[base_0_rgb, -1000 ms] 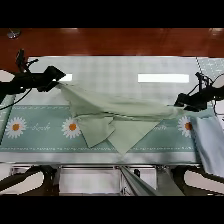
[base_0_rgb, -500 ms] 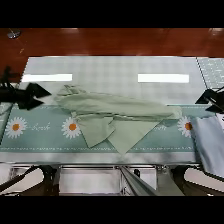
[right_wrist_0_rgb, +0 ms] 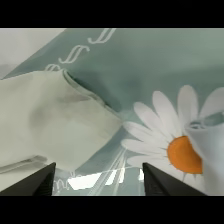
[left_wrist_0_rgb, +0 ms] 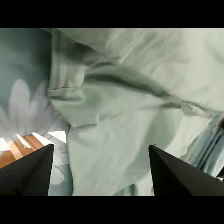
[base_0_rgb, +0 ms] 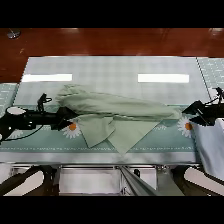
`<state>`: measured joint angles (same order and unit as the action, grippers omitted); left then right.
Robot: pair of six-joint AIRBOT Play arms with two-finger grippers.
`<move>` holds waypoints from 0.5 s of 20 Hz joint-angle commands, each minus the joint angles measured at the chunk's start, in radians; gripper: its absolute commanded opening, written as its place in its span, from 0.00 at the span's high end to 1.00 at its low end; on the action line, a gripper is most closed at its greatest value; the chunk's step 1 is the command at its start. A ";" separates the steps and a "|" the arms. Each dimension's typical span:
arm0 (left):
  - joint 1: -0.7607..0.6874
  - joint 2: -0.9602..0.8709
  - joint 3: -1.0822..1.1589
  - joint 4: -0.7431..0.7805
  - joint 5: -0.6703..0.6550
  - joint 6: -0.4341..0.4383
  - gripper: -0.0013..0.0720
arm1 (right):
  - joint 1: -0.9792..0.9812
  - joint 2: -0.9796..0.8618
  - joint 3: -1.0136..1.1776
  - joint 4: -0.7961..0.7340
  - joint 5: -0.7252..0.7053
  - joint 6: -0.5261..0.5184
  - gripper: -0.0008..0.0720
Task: Fold the shirts.
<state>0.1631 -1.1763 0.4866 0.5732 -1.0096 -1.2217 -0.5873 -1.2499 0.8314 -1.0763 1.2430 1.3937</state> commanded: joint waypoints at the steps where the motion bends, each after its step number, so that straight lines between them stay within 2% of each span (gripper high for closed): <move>1: -0.121 -0.018 -0.026 -0.050 0.138 -0.006 0.03 | -0.002 0.003 -0.018 0.032 -0.004 -0.022 0.14; 6: -0.247 -0.035 -0.025 -0.143 0.373 -0.005 0.04 | -0.002 0.003 -0.018 0.032 -0.002 -0.022 0.14; 7: -0.259 -0.035 -0.024 -0.156 0.389 -0.005 0.17 | -0.002 0.003 -0.018 0.032 -0.002 -0.022 0.14; 8: -0.260 -0.035 -0.021 -0.155 0.381 0.005 0.74 | -0.002 0.003 -0.018 0.032 -0.002 -0.022 0.14; 9: -0.259 -0.035 -0.014 -0.156 0.365 0.040 0.96 | -0.002 0.003 -0.018 0.031 -0.002 -0.022 0.14; 10: -0.256 -0.035 -0.004 -0.155 0.341 0.072 0.96 | -0.002 0.003 -0.018 0.030 -0.003 -0.022 0.14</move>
<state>-0.0731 -1.2102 0.4698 0.4496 -0.6697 -1.2037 -0.5888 -1.2476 0.8139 -1.0473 1.2404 1.3727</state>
